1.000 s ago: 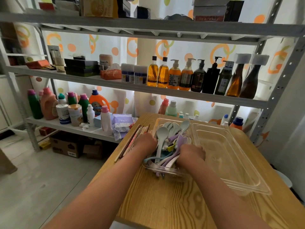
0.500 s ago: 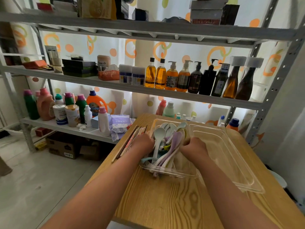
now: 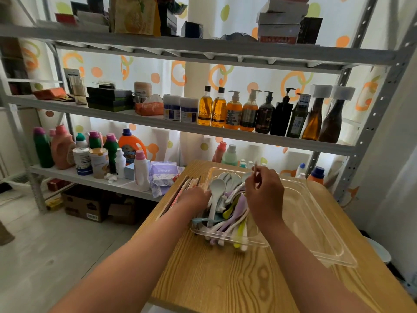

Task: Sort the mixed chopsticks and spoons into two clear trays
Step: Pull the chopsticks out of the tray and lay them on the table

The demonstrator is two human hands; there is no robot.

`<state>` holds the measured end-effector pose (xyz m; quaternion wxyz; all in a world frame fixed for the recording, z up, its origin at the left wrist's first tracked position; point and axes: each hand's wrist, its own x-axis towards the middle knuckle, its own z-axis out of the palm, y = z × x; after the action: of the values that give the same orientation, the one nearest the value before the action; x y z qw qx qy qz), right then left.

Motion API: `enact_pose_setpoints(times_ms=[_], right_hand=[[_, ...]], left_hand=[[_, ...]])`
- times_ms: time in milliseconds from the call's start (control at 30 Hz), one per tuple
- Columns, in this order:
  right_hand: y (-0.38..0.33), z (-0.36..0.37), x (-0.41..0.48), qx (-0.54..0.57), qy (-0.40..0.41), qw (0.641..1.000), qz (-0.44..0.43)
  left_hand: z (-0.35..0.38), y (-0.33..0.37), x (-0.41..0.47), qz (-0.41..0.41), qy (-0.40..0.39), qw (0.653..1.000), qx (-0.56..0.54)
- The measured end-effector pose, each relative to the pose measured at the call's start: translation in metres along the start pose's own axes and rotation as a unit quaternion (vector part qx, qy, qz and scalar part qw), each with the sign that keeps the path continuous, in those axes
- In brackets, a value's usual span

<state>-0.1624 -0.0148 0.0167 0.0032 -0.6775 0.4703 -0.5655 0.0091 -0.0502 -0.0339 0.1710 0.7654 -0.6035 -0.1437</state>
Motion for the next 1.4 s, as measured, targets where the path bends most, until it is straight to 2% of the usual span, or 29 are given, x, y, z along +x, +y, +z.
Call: enact_pose_setpoints(times_ms=[100,167,233,300,400,533,700,800,933,1067,1200,1400], right_hand=[[-0.003,0.003,-0.002,0.001,0.0,0.997,-0.073],[-0.005,0.004,-0.004,-0.006,0.003,0.993,-0.118],[-0.008,0.003,-0.005,-0.013,0.0,0.988,-0.156],[-0.01,0.004,-0.006,-0.02,-0.022,0.98,-0.197],[-0.009,0.009,-0.009,-0.048,-0.084,0.963,-0.252],[-0.005,0.015,-0.017,-0.076,-0.162,0.943,-0.281],[-0.005,0.016,-0.025,-0.071,-0.202,0.929,-0.302],[-0.005,0.02,-0.026,-0.066,-0.229,0.925,-0.296],[0.0,0.021,-0.023,-0.047,-0.224,0.947,-0.227],[0.01,0.016,-0.018,-0.082,-0.175,0.97,-0.15],[0.019,0.009,-0.014,-0.16,-0.182,0.968,-0.068],[0.028,0.003,-0.012,-0.222,-0.205,0.953,-0.016]], left_hand=[[-0.007,0.001,-0.004,0.032,0.031,0.999,-0.009],[-0.013,0.002,-0.007,0.026,0.101,0.992,-0.065],[-0.023,0.008,-0.01,0.036,0.131,0.981,-0.141],[-0.033,0.014,-0.015,0.058,0.116,0.956,-0.262],[-0.045,0.017,-0.024,0.071,0.03,0.902,-0.425],[-0.047,0.011,-0.021,0.097,-0.025,0.885,-0.456],[-0.043,0.006,-0.018,0.087,-0.053,0.909,-0.404],[-0.039,0.0,-0.015,0.074,-0.032,0.905,-0.417],[-0.04,-0.005,-0.01,0.039,0.056,0.907,-0.416],[-0.038,-0.02,-0.004,-0.007,0.134,0.954,-0.268],[-0.026,-0.038,0.004,-0.041,0.145,0.974,-0.169],[-0.015,-0.051,0.01,-0.064,0.14,0.981,-0.117]])
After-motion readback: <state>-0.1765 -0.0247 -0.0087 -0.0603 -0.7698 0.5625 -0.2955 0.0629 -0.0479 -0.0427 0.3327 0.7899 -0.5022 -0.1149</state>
